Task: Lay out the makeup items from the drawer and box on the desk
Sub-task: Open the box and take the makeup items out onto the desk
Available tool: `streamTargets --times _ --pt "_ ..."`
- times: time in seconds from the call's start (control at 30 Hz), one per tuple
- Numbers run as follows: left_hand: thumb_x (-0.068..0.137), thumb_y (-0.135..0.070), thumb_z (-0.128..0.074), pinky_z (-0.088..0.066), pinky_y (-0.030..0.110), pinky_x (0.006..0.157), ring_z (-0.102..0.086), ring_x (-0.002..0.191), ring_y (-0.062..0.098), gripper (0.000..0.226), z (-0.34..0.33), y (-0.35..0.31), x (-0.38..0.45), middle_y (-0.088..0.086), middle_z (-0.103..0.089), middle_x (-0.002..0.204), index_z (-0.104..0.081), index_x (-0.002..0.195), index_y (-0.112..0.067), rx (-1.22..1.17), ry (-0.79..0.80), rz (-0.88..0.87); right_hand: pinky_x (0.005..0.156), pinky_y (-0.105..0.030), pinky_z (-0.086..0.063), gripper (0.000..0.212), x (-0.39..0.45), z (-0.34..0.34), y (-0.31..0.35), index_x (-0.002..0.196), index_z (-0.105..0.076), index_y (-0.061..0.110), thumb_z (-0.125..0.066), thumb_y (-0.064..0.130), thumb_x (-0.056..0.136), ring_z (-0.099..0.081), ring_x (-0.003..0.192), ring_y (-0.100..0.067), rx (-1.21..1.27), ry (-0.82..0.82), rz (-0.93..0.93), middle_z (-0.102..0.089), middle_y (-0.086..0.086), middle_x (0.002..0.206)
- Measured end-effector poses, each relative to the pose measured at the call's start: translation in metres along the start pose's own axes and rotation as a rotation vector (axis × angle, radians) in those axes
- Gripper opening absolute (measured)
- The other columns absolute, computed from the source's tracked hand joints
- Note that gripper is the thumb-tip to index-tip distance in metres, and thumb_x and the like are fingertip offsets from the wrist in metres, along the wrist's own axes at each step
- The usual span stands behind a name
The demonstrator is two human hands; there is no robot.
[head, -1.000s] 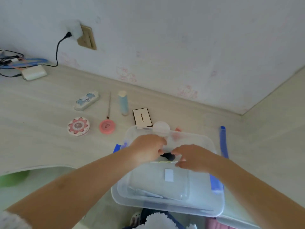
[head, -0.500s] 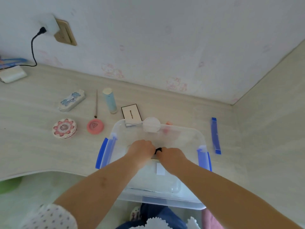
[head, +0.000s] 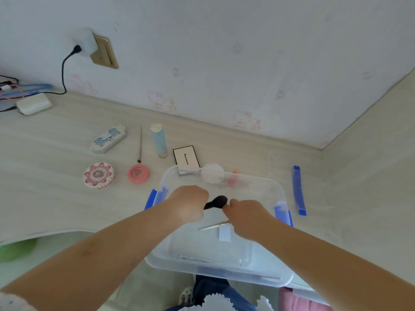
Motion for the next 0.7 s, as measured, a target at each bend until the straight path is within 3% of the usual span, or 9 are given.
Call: streamTargets --times 0.07,0.17,0.23,0.3,0.4,0.5,0.6,0.7 --pt "0.083 -0.009 -0.05 -0.029 0.026 0.051 -0.049 0.066 0.021 0.01 0.014 0.009 -0.014 0.005 -0.055 0.078 -0.058 0.089 -0.01 -0.108 -0.035 -0.005 0.053 -0.031 -0.03 0.029 -0.012 0.013 -0.004 0.118 -0.042 0.01 -0.044 0.007 0.089 -0.046 0.069 -0.025 0.044 -0.017 -0.01 -0.033 -0.001 0.086" --pt "0.082 -0.013 -0.055 -0.034 0.02 0.051 -0.054 0.064 0.014 0.014 0.034 0.022 -0.036 0.008 -0.07 0.083 -0.065 0.09 -0.008 -0.333 -0.1 -0.024 0.067 -0.034 -0.043 0.025 -0.031 0.034 -0.008 0.113 -0.044 0.012 -0.044 0.013 0.088 -0.047 0.075 -0.022 0.183 -0.056 -0.035 -0.043 0.001 0.09" --pt "0.081 -0.017 -0.058 -0.039 0.013 0.054 -0.054 0.059 0.0 0.009 0.046 0.037 -0.051 -0.003 -0.072 0.081 -0.064 0.087 -0.014 -0.482 -0.164 -0.01 0.071 -0.03 -0.041 0.023 -0.041 0.05 -0.009 0.11 -0.046 0.016 -0.045 0.018 0.087 -0.045 0.079 -0.017 0.286 -0.098 -0.041 -0.05 0.003 0.097" --pt "0.079 -0.023 -0.061 -0.046 0.011 0.065 -0.061 0.067 -0.002 0.004 0.055 0.052 -0.064 -0.012 -0.069 0.08 -0.06 0.083 -0.022 -0.625 -0.233 0.03 0.068 -0.024 -0.031 0.019 -0.048 0.067 -0.009 0.106 -0.048 0.022 -0.048 0.023 0.087 -0.042 0.08 -0.012 0.351 -0.155 -0.043 -0.048 0.009 0.094" --pt "0.083 -0.013 -0.062 -0.059 0.027 0.073 -0.07 0.076 0.015 0.008 0.059 0.078 -0.082 0.0 -0.069 0.087 -0.06 0.082 -0.021 -0.914 -0.321 0.081 0.06 -0.026 -0.03 0.01 -0.049 0.095 -0.006 0.091 -0.045 0.027 -0.051 0.022 0.084 -0.046 0.077 -0.014 0.43 -0.258 -0.02 -0.054 0.008 0.089" --pt "0.085 -0.008 -0.06 -0.058 0.027 0.069 -0.07 0.078 0.02 0.01 0.059 0.103 -0.094 0.007 -0.069 0.091 -0.062 0.085 -0.018 -1.027 -0.418 0.164 0.058 -0.019 -0.034 0.022 -0.039 0.121 -0.007 0.075 -0.037 0.034 -0.053 0.022 0.083 -0.049 0.072 -0.014 0.494 -0.331 0.015 -0.049 0.013 0.075" --pt "0.082 -0.012 -0.062 -0.057 0.022 0.063 -0.068 0.065 0.009 0.007 0.048 0.127 -0.099 0.001 -0.07 0.079 -0.064 0.088 -0.015 -1.053 -0.475 0.281 0.064 -0.026 -0.044 0.019 -0.018 0.144 -0.017 0.084 -0.045 0.036 -0.054 0.02 0.083 -0.055 0.072 -0.014 0.545 -0.385 0.022 -0.055 0.014 0.081" --pt "0.065 -0.032 -0.067 -0.058 0.044 0.079 -0.07 0.071 0.018 0.02 0.034 0.142 -0.096 -0.002 -0.072 0.074 -0.068 0.082 -0.022 -1.035 -0.46 0.393 0.063 -0.026 -0.044 0.016 0.013 0.158 -0.035 0.091 -0.054 0.029 -0.057 0.016 0.082 -0.055 0.071 -0.014 0.577 -0.375 -0.012 -0.06 0.008 0.085"
Point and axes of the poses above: each hand's wrist, its own x-axis towards the middle knuckle, its own z-axis out of the back of the hand, y = z × x, the point moved 3 cm from there along x, towards the middle knuckle
